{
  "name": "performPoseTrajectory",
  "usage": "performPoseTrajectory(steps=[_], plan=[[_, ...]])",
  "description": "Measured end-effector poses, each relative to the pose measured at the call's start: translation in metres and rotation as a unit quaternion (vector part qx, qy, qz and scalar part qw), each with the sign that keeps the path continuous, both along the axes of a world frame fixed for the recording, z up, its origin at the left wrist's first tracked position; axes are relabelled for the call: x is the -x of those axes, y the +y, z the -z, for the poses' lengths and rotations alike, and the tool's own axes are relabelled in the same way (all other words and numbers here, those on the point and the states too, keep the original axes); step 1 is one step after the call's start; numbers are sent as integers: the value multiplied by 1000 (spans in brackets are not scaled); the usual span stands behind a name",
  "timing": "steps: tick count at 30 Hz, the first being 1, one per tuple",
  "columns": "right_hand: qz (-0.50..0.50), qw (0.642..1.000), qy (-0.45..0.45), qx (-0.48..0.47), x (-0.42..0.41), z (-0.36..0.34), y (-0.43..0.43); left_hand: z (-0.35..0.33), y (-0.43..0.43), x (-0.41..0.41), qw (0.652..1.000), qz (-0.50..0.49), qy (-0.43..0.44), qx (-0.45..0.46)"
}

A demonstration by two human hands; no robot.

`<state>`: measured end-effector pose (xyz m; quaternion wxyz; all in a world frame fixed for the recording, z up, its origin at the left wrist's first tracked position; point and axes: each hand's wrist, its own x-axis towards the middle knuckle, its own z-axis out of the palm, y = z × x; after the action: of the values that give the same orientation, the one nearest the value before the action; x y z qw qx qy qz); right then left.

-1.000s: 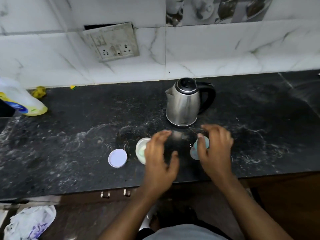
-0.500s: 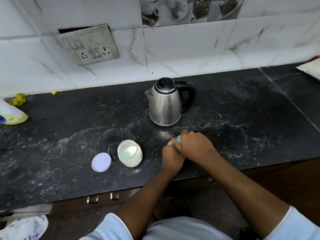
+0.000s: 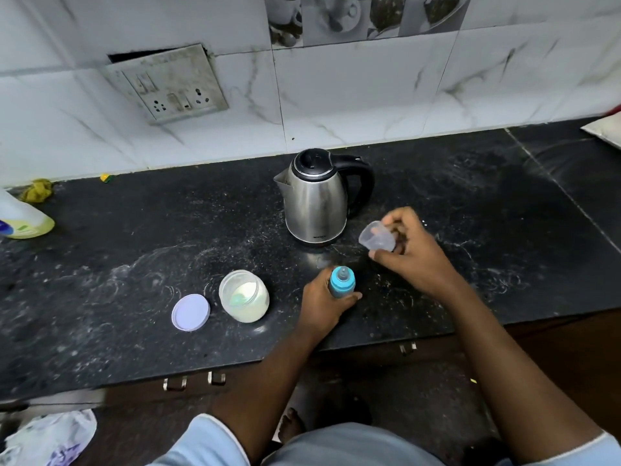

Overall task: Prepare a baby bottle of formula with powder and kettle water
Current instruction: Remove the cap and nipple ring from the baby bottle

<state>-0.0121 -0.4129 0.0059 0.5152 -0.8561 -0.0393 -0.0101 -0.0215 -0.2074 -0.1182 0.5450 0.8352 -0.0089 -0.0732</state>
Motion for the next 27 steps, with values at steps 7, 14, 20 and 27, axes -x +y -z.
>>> performPoseTrajectory(steps=[7, 14, 20, 27], plan=[[92, 995, 18, 17, 8, 94, -11, -1, 1, 1, 1000, 2, 5, -28], [101, 959, 50, 261, -11, 125, 1, -3, -1, 1, 999, 2, 4, -33], [100, 953, 78, 276, -15, 122, 4, -1, -1, 0, 1000, 5, -1, -31], [126, 964, 6, 233, 7, 85, 10, -2, 1, -1, 1000, 11, 10, -27]])
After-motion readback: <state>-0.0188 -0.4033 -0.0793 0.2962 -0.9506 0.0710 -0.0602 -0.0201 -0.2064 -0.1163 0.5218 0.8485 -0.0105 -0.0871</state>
